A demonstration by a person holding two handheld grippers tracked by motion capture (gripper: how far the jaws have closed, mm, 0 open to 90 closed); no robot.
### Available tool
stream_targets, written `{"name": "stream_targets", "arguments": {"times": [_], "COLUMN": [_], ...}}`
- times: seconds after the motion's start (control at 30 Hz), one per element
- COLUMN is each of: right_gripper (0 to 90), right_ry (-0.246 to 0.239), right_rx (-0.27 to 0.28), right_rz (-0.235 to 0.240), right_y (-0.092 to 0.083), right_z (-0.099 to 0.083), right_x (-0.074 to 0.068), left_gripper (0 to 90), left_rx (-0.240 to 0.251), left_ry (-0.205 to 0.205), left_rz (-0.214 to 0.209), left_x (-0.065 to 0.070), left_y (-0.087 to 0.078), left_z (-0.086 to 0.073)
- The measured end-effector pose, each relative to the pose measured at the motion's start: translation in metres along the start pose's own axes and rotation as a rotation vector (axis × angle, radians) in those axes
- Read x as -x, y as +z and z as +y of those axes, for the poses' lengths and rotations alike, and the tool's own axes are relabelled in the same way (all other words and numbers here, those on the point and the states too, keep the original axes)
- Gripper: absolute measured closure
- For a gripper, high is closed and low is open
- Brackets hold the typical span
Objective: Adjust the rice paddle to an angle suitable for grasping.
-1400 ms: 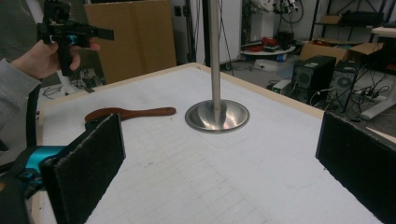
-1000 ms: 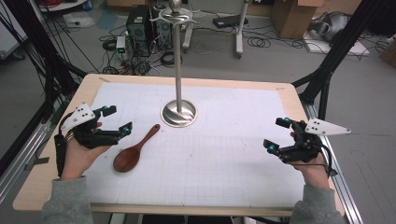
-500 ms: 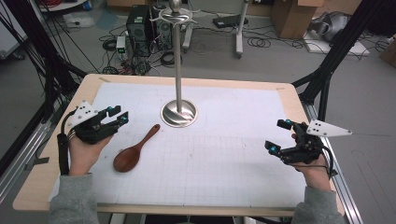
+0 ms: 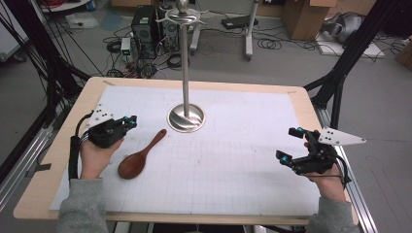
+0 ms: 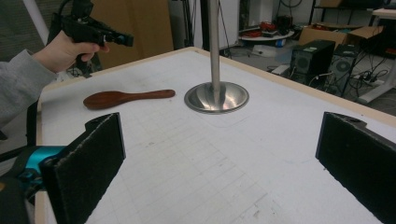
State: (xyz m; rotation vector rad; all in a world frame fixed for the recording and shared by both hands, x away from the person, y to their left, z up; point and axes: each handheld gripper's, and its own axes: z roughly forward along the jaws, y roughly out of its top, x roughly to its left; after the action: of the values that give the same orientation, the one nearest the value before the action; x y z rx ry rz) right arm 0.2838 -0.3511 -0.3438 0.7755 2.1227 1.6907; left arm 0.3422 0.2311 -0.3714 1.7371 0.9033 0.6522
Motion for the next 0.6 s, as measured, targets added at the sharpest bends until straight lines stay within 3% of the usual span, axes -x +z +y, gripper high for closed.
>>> {"name": "stream_targets", "arguments": {"times": [0.27,0.5,0.6], "right_gripper": [0.0,0.0,0.0], "right_ry": [0.002,0.006,0.015], "right_rx": [-0.012,-0.016,-0.02], "right_rz": [-0.001,-0.005,-0.009], "right_y": [-0.002,-0.006,-0.008], "right_z": [-0.003,-0.007,-0.009], "right_x": [-0.002,-0.002,-0.002], "left_gripper": [89.4,89.4,89.4], "left_rx": [-0.036,-0.093,-0.131], "left_ry": [0.021,0.021,0.044], "left_rz": [-0.013,-0.03,-0.029], "left_x": [0.002,0.003,0.003], "left_y": [0.013,0.033,0.043], "left_z": [-0.005,-0.014,-0.02]}}
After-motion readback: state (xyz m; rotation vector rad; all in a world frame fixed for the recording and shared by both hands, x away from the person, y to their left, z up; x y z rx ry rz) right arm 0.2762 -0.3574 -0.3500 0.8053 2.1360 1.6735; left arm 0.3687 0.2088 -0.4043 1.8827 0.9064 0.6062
